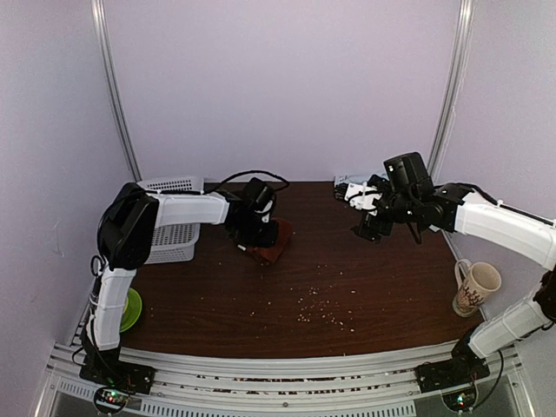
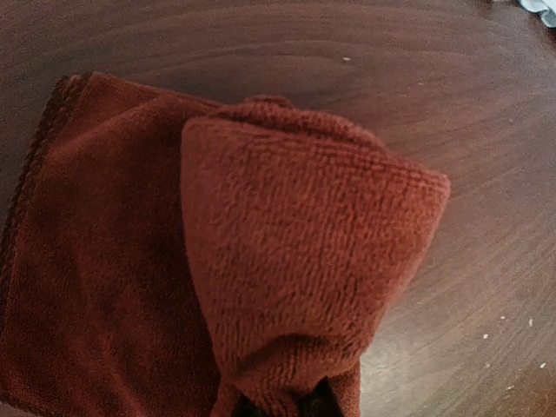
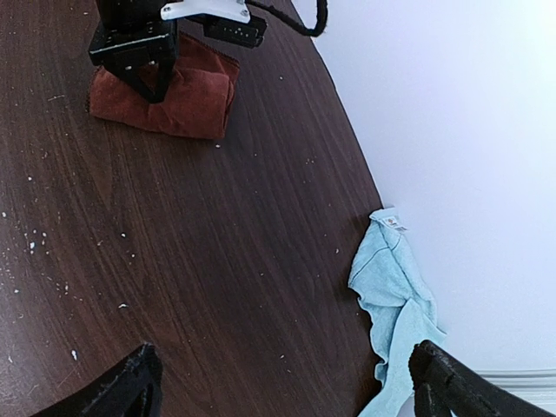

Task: Roll the towels
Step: Place the towel at the center of the board.

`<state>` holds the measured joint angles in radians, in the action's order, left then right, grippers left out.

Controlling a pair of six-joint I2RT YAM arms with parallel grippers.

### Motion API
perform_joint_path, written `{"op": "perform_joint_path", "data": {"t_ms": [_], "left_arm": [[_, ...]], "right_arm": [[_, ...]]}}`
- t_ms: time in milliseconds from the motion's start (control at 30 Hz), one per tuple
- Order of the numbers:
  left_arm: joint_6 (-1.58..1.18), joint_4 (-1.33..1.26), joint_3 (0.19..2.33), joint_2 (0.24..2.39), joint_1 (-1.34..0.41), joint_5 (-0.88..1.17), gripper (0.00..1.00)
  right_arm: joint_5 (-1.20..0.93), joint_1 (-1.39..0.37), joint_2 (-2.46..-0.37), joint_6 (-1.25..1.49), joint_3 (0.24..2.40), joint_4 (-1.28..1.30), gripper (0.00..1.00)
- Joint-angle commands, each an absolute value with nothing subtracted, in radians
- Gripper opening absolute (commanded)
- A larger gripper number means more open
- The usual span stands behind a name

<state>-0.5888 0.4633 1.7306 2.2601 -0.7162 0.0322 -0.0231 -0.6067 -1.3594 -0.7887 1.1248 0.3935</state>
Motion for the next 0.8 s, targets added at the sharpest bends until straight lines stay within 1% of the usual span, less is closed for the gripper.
{"op": "perform_joint_path", "data": {"t_ms": [0,133,267,467,600,767], "left_arm": [[-0.641,0.404,1.719,2.297,-0.761,0.132,0.00],[-0.643,0.376,1.744,2.316,-0.791,0.135,0.00],[-0.628,0.445,1.822,2.358,-0.826,0.052,0.00],[-0.616,0.498,1.919,2.338,-0.862,0.009,0.00],[-0.626,0.507,1.958,2.349,-0.872,0.059,0.00],[-0.646,0.494,1.997,2.412,-0.874,0.190,0.00]], "right_arm": [[-0.051,-0.594,-1.330,-0.823,1.089,0.356,1.00],[-0.077,-0.592,-1.345,-0.846,1.066,0.339,1.00],[-0.114,-0.589,-1.367,-0.858,1.054,0.335,1.00],[-0.146,-0.570,-1.379,-0.868,1.031,0.307,1.00],[-0.164,-0.560,-1.375,-0.895,1.021,0.302,1.00],[-0.196,-0.550,-1.356,-0.987,0.957,0.265,1.00]]}}
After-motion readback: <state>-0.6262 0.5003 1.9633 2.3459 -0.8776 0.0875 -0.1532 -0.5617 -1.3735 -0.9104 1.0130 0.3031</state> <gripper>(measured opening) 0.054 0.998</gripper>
